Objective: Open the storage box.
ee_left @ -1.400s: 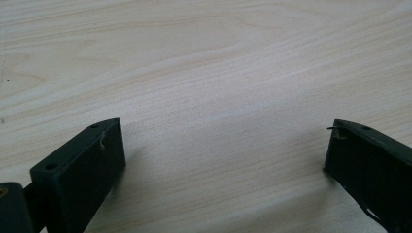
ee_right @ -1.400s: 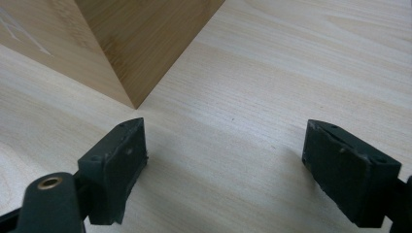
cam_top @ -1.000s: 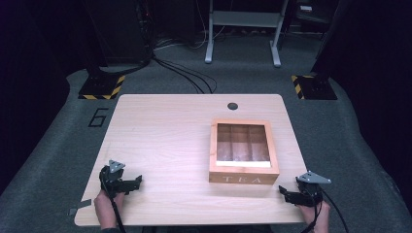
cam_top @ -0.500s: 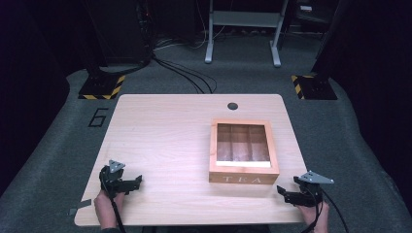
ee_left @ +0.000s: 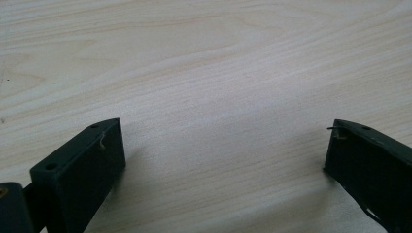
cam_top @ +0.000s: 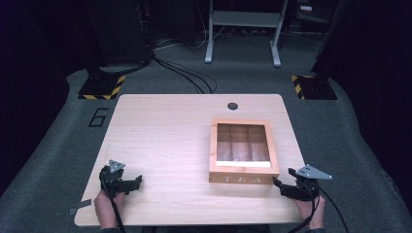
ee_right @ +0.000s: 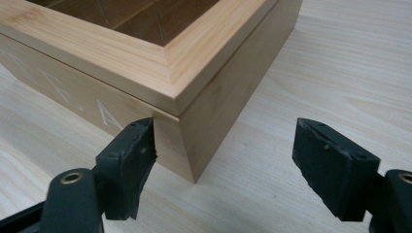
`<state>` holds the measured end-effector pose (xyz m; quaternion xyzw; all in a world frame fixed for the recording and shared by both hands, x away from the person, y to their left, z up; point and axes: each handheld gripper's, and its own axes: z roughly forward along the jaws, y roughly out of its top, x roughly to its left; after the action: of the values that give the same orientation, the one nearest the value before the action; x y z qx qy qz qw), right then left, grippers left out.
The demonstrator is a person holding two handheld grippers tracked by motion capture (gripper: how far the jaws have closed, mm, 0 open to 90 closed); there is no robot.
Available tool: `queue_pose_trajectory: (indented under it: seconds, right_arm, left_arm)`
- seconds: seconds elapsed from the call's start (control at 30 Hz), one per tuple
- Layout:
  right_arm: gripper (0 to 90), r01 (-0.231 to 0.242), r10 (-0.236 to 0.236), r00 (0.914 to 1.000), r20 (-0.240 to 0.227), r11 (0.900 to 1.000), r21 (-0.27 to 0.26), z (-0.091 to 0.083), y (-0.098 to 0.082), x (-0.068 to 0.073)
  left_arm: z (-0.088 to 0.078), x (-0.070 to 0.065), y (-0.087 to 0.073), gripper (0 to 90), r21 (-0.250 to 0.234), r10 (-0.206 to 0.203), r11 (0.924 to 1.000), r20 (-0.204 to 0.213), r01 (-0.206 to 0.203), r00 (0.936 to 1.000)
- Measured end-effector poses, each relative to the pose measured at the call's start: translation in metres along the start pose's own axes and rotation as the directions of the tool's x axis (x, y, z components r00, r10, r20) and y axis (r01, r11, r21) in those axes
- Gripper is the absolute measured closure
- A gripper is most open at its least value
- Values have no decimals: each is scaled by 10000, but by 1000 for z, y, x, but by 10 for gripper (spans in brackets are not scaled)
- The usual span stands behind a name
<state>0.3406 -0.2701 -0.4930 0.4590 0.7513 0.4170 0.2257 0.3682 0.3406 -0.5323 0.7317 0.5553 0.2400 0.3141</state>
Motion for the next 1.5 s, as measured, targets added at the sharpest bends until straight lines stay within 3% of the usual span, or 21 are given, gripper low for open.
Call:
queue_pose_trajectory:
  seconds: [0.2,1.1,1.33,1.37,1.5]
  right_arm:
    - [268,157,-151,9997,168,9991,-405,-5,3,4]
    - [335,1092,-1060,9929,538,9922,-606,-6,10,15]
    - [378,1832,-1781,9803,849,9815,-560,-7,18,23]
    - [394,2153,-2099,9736,898,9750,-557,-7,21,25]
    - [427,2511,-2435,9636,1103,9660,-614,-6,28,31]
  left_arm:
    - [0,0,0,8,1,6,10000,-9,-6,10000]
    - [0,0,0,9,1,2,10000,-2,-2,10000]
    - [0,0,0,8,-4,0,10000,-9,0,10000]
    - [0,0,0,8,2,5,10000,-2,-5,10000]
    - [0,0,0,8,2,5,10000,-8,-5,10000]
